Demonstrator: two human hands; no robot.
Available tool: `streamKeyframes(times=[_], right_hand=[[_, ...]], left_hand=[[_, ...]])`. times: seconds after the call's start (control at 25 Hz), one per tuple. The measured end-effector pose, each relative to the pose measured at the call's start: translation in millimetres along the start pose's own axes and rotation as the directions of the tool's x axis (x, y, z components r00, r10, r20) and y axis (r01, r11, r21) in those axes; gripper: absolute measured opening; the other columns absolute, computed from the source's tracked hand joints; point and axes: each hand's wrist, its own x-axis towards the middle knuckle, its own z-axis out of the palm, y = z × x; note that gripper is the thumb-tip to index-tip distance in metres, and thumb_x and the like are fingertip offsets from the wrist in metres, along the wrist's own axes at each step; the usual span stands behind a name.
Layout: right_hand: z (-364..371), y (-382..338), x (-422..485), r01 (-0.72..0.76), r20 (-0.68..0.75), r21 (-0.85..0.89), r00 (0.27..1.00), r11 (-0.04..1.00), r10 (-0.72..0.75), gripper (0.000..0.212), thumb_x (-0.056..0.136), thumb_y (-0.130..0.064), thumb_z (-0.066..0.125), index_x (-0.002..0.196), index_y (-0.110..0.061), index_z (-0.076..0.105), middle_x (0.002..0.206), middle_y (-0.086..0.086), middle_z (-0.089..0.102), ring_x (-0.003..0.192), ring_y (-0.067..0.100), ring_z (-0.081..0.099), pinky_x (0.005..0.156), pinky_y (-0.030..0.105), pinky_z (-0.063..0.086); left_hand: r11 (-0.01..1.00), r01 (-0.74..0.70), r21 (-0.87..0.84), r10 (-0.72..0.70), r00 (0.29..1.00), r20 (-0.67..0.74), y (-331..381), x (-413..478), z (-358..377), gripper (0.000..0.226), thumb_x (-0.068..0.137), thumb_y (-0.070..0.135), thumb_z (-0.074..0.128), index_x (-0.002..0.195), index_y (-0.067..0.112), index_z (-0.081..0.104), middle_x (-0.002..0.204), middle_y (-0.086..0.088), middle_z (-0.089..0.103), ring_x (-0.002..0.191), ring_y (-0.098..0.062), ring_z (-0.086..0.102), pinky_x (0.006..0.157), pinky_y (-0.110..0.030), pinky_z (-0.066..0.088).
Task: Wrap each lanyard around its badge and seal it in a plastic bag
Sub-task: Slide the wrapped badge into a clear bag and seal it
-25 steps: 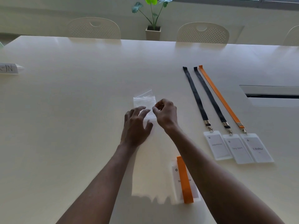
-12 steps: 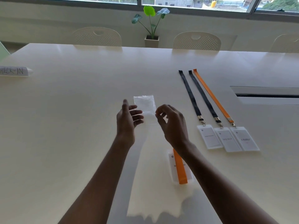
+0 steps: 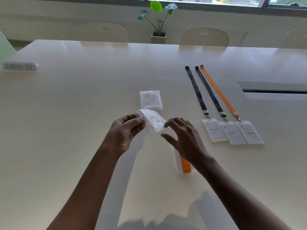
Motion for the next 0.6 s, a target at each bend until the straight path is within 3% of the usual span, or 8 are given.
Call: streamKeyframes(times=[0.12, 0.32, 0.44, 0.6], right_hand=[[-2.2, -18.5, -5.0, -0.148, -0.007, 0.224, 0.988, 0.963, 0.153, 0.028, 0.097, -0.045, 0.07, 0.113, -0.023, 0.066, 0.113, -0.009, 0.068, 0.099, 0.009, 0.064, 0.085, 0.03, 0.054], [-4.6, -49.1, 1.0, -0.233, 0.016, 0.516, 0.965, 0.824, 0.263, 0.017, 0.094, -0.029, 0.077, 0.106, -0.02, 0.071, 0.1, -0.009, 0.07, 0.084, 0.005, 0.068, 0.072, 0.018, 0.057], [-7.7, -59.1, -3.3, -0.288, 0.098, 0.582, 0.953, 0.76, 0.286, 0.015, 0.09, -0.024, 0.082, 0.102, -0.021, 0.073, 0.094, -0.008, 0.072, 0.079, 0.004, 0.069, 0.067, 0.009, 0.052], [-8.8, -63.0, -13.4, -0.367, 0.169, 0.619, 0.926, 0.695, 0.338, 0.02, 0.084, -0.022, 0.087, 0.096, -0.023, 0.071, 0.084, -0.01, 0.074, 0.075, 0.004, 0.069, 0.064, 0.008, 0.05]], left_hand=[[0.972, -0.148, 0.181, 0.156, 0.987, -0.031, -0.3, -21.5, 3.2, 0.021, 0.087, -0.008, 0.076, 0.106, -0.003, 0.069, 0.093, -0.02, 0.077, 0.08, -0.022, 0.078, 0.076, -0.027, 0.065], [0.842, -0.279, 0.461, 0.291, 0.955, 0.046, -5.1, -51.0, 7.1, 0.025, 0.082, 0.006, 0.085, 0.105, 0.005, 0.073, 0.092, -0.014, 0.081, 0.085, -0.025, 0.081, 0.073, -0.029, 0.064], [0.813, -0.298, 0.501, 0.319, 0.947, 0.045, -10.0, -56.7, 7.4, 0.024, 0.082, 0.007, 0.086, 0.102, 0.006, 0.074, 0.087, -0.01, 0.08, 0.082, -0.025, 0.08, 0.069, -0.029, 0.064], [0.828, -0.293, 0.478, 0.312, 0.949, 0.041, -21.5, -62.0, 4.3, 0.019, 0.081, 0.008, 0.088, 0.094, 0.005, 0.074, 0.078, -0.008, 0.078, 0.07, -0.023, 0.076, 0.066, -0.029, 0.062]])
